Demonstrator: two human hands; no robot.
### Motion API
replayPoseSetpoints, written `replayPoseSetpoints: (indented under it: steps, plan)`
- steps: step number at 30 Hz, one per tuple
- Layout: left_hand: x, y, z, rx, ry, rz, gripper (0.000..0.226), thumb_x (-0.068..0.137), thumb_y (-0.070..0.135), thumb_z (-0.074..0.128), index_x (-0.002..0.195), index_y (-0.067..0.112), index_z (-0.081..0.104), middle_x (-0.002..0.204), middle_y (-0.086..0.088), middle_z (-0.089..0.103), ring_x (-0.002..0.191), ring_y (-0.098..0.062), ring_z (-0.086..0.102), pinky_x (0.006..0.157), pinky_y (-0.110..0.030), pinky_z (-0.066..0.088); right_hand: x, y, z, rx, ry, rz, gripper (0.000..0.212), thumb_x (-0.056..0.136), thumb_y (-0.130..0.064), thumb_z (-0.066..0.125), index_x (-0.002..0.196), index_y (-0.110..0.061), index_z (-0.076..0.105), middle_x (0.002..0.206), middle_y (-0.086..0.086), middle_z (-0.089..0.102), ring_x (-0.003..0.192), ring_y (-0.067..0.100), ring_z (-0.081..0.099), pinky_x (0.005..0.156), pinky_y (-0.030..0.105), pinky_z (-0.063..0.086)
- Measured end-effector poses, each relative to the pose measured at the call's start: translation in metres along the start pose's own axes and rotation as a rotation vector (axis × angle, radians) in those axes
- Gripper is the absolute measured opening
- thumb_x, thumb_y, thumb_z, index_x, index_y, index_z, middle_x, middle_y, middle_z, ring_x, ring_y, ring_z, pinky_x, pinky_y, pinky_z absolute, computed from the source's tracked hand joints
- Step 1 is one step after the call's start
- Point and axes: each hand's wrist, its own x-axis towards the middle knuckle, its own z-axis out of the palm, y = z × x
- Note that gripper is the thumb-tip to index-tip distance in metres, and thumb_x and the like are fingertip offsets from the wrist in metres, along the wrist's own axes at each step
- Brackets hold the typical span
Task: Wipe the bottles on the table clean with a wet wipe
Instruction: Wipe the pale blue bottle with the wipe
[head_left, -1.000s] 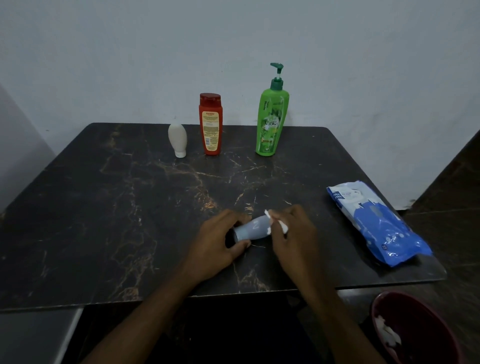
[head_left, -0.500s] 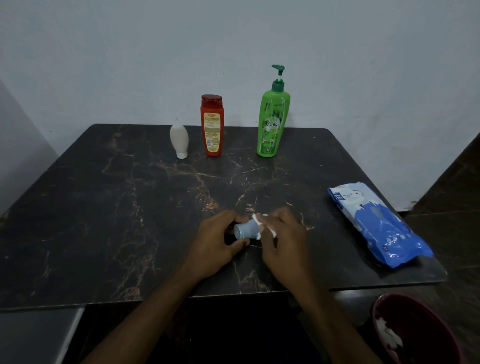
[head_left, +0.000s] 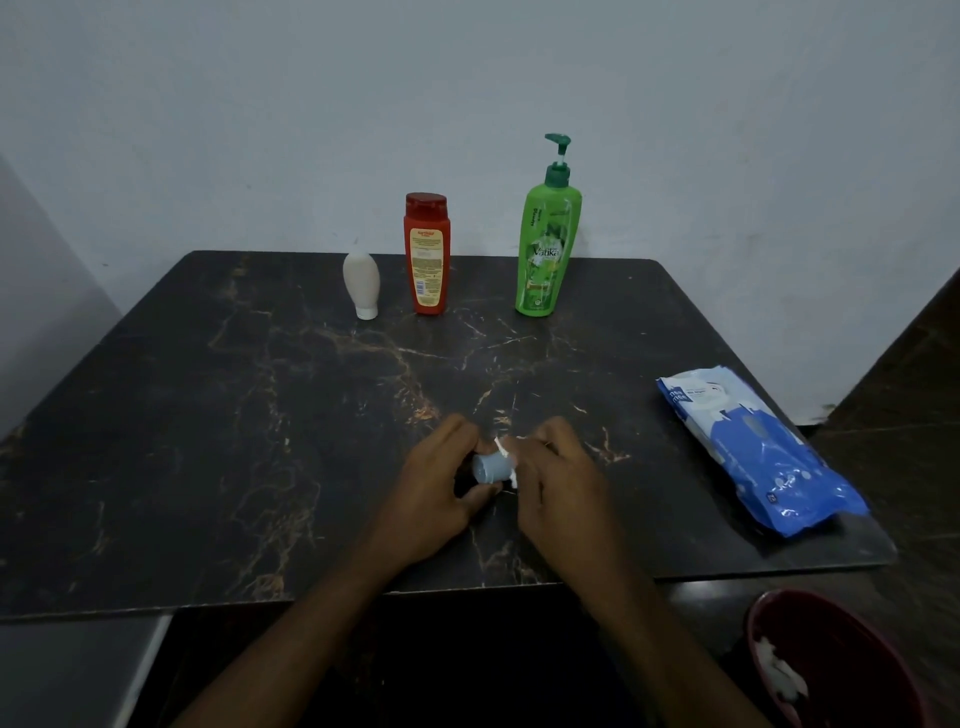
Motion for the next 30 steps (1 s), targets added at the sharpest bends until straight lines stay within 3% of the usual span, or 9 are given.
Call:
replayPoseSetpoints:
  steps: [4,8,11,13,16,20,22,26,30]
  plan:
    - [-0.001,0.000,-0.002,0.034,-0.018,0.030,0.031,0.079,0.012,0.080,0.101,0.017,0.059,0.102,0.012,0.050,0.089,-0.002,0.051,0.072,-0.013,0.040,0.015,0.025,-0.009,-0.030,-0.017,0.137,0.027,0.089,-0.006,0.059,0.113,-0.012,0.068,0.111,0.006,0.054,0.092,0.021,0.057,0.078,0.024,0.042]
    - [-0.002,0.003,-0.002,0.038,-0.015,0.065,0.030,0.079,0.005,0.077,0.101,0.015,0.060,0.105,0.010,0.049,0.088,-0.001,0.050,0.072,-0.014,0.042,0.012,0.051,-0.009,0.130,0.089,0.252,0.020,0.092,-0.012,0.055,0.099,-0.014,0.074,0.094,0.001,0.058,0.085,0.018,0.056,0.071,0.008,0.037]
    - [-0.002,0.005,-0.001,0.053,-0.029,0.088,0.030,0.080,0.004,0.075,0.098,0.018,0.056,0.104,0.011,0.045,0.084,0.001,0.047,0.070,-0.010,0.038,0.009,0.052,-0.009,0.169,0.103,0.293,0.020,0.092,-0.010,0.055,0.098,-0.015,0.074,0.093,-0.001,0.058,0.086,0.017,0.057,0.072,0.003,0.037]
    - [-0.002,0.005,0.000,0.066,-0.039,0.091,0.026,0.082,0.006,0.074,0.100,0.017,0.058,0.106,0.009,0.048,0.084,0.000,0.047,0.071,-0.011,0.039,0.011,0.041,-0.010,0.178,0.118,0.284,0.021,0.092,-0.010,0.054,0.101,-0.014,0.073,0.097,0.003,0.059,0.089,0.021,0.058,0.072,0.006,0.038]
    - [-0.003,0.005,0.000,0.059,-0.031,0.090,0.024,0.084,0.009,0.074,0.102,0.015,0.060,0.108,0.006,0.051,0.089,-0.005,0.052,0.074,-0.016,0.044,0.011,0.010,-0.007,0.050,-0.030,0.159,0.022,0.091,-0.008,0.056,0.104,-0.021,0.069,0.105,-0.003,0.050,0.089,0.016,0.055,0.069,0.012,0.037]
    - [-0.004,0.005,0.001,0.050,-0.012,0.082,0.026,0.084,0.007,0.073,0.096,0.020,0.054,0.102,0.012,0.046,0.084,-0.003,0.050,0.072,-0.013,0.041,0.005,-0.012,0.002,-0.147,-0.068,0.025,0.018,0.078,-0.011,0.060,0.094,-0.020,0.063,0.102,-0.006,0.042,0.079,0.013,0.051,0.070,0.026,0.047]
    - [-0.004,0.004,0.001,0.062,-0.003,0.087,0.025,0.085,0.009,0.074,0.099,0.019,0.055,0.105,0.010,0.049,0.086,-0.005,0.052,0.073,-0.016,0.044,0.008,-0.003,0.001,-0.125,-0.059,0.058,0.022,0.080,-0.011,0.063,0.099,-0.022,0.065,0.103,-0.006,0.043,0.079,0.009,0.048,0.067,0.022,0.043]
    - [-0.005,0.003,0.000,0.099,0.024,0.108,0.027,0.084,0.011,0.074,0.108,0.014,0.062,0.114,0.003,0.057,0.094,-0.009,0.059,0.076,-0.024,0.051,0.019,0.023,-0.006,-0.034,-0.011,0.162,0.024,0.087,-0.008,0.061,0.106,-0.018,0.070,0.108,0.006,0.056,0.089,0.015,0.052,0.079,0.023,0.044]
    - [-0.006,0.002,0.000,0.098,0.078,0.100,0.030,0.081,0.012,0.079,0.106,0.014,0.063,0.109,0.005,0.058,0.089,-0.008,0.059,0.073,-0.025,0.051,0.021,0.046,-0.014,0.212,0.055,0.289,0.016,0.093,-0.015,0.059,0.097,-0.021,0.074,0.093,-0.005,0.059,0.080,0.003,0.052,0.074,0.005,0.040]
